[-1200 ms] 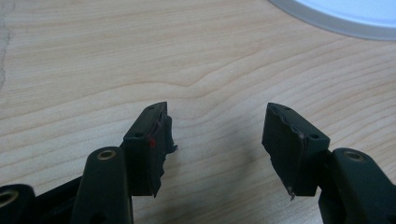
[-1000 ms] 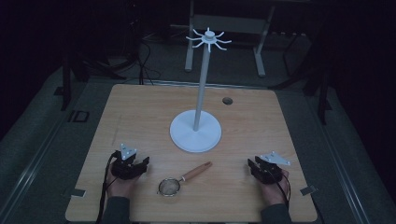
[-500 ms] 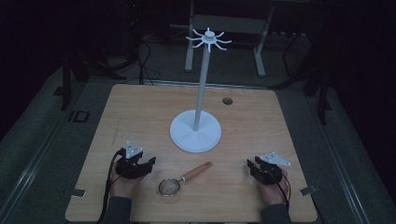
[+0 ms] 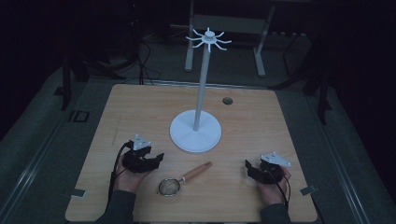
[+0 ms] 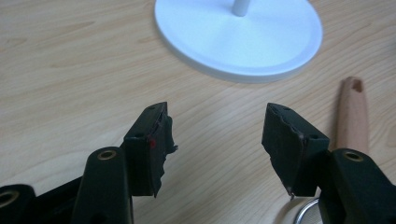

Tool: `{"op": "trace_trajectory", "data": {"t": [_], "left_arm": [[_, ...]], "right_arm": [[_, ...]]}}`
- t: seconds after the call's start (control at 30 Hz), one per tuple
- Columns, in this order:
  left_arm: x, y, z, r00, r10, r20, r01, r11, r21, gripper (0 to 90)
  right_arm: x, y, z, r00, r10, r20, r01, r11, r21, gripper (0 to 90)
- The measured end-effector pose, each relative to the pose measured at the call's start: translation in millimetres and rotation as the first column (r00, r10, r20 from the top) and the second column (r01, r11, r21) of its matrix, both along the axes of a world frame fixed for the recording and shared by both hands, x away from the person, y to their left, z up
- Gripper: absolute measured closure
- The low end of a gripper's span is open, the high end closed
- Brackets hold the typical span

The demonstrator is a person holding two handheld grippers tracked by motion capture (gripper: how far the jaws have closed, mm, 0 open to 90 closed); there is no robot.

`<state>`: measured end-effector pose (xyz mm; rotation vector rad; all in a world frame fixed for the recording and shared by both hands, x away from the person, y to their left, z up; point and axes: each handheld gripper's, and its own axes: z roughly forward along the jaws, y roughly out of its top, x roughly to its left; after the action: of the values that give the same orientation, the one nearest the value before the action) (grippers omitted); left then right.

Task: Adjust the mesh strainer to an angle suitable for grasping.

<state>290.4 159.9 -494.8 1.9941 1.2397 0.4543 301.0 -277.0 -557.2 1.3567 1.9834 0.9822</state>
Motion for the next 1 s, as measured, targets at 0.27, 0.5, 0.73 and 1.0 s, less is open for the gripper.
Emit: {"op": "trace_trajectory", "data": {"t": [0.27, 0.5, 0.73, 1.0], "left_arm": [[4.1, -12.5, 10.0, 0.9987, -0.05, 0.007, 0.05, 0.9987, 0.001, 41.9], [7.8, -27.2, 16.0, 0.9952, -0.097, 0.004, 0.097, 0.9953, 0.004, 42.8], [15.1, -44.3, 18.9, 0.986, -0.161, -0.043, 0.162, 0.9867, 0.015, 46.0], [22.5, -59.1, 21.6, 0.9701, -0.224, -0.093, 0.228, 0.9731, 0.033, 50.2]], "right_arm": [[0.2, 2.5, 0.1, 0.9998, 0.017, 0.006, -0.017, 1.0, -0.008, 10.9], [-0.2, 3.4, 0.2, 0.9999, 0.01, 0.013, -0.01, 1.0, -0.022, 17.7], [0.0, 3.2, 0.2, 0.9999, -0.004, 0.011, 0.005, 1.0, -0.02, 26.8], [-2.1, 2.6, 0.7, 0.9996, -0.008, 0.028, 0.008, 1.0, -0.011, 35.9]]}}
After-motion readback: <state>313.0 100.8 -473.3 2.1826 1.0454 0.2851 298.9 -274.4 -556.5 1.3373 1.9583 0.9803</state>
